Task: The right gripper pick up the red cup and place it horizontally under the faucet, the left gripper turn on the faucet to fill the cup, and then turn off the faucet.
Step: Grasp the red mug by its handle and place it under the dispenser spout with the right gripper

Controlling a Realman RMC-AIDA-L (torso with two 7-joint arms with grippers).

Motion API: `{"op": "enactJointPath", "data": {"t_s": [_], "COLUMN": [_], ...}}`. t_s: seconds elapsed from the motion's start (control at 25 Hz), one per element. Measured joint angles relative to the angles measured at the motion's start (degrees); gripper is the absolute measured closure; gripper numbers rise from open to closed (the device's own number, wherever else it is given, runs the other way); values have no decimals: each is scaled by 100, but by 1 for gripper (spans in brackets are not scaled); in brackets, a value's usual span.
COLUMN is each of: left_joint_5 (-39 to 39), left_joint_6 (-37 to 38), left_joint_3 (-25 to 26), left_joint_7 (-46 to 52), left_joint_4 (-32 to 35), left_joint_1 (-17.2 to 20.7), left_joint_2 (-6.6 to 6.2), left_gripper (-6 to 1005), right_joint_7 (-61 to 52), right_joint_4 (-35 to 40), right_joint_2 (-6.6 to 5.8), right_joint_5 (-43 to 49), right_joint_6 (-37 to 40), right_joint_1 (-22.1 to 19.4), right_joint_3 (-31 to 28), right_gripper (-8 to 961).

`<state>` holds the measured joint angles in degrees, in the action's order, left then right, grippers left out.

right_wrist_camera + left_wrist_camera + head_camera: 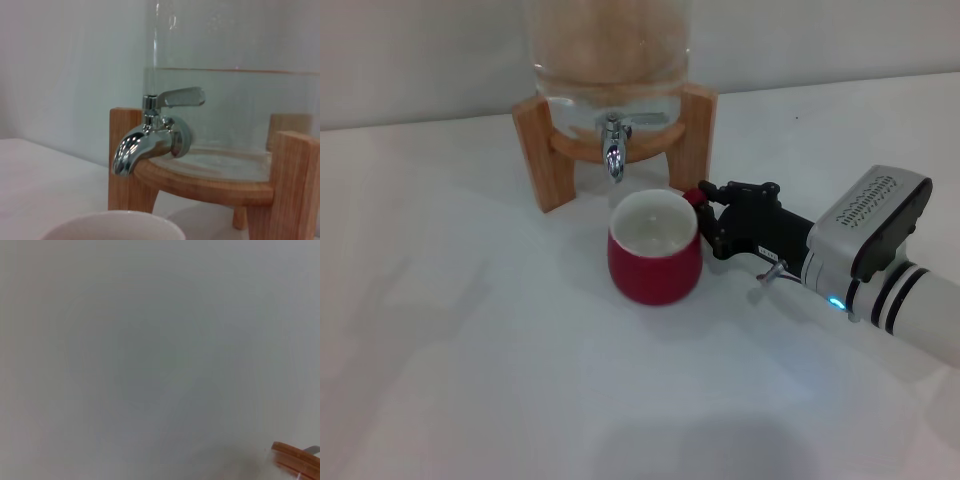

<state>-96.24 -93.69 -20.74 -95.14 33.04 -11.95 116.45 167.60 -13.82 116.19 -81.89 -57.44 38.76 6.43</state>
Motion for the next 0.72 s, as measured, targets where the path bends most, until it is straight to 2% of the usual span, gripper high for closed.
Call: {"op": "enactJointPath", "data": {"t_s": [0.28,0.72], "left_joint_5": [0,0], "left_joint_6": [0,0], "left_joint_3": [0,0], "left_joint_7": [3,-1], "left_joint_4": [0,0], "left_joint_1": [0,-19], "left_joint_2": [0,0], "left_gripper": [124,124], "right_joint_7": [0,35], "right_joint_4": [-17,-134], "right_joint_2": [0,0], "right_joint_5": [42,43], "right_joint_6": [13,127], "right_joint_1": [-17,52], "right_joint_3": [-184,-188], "right_gripper": [761,761]}}
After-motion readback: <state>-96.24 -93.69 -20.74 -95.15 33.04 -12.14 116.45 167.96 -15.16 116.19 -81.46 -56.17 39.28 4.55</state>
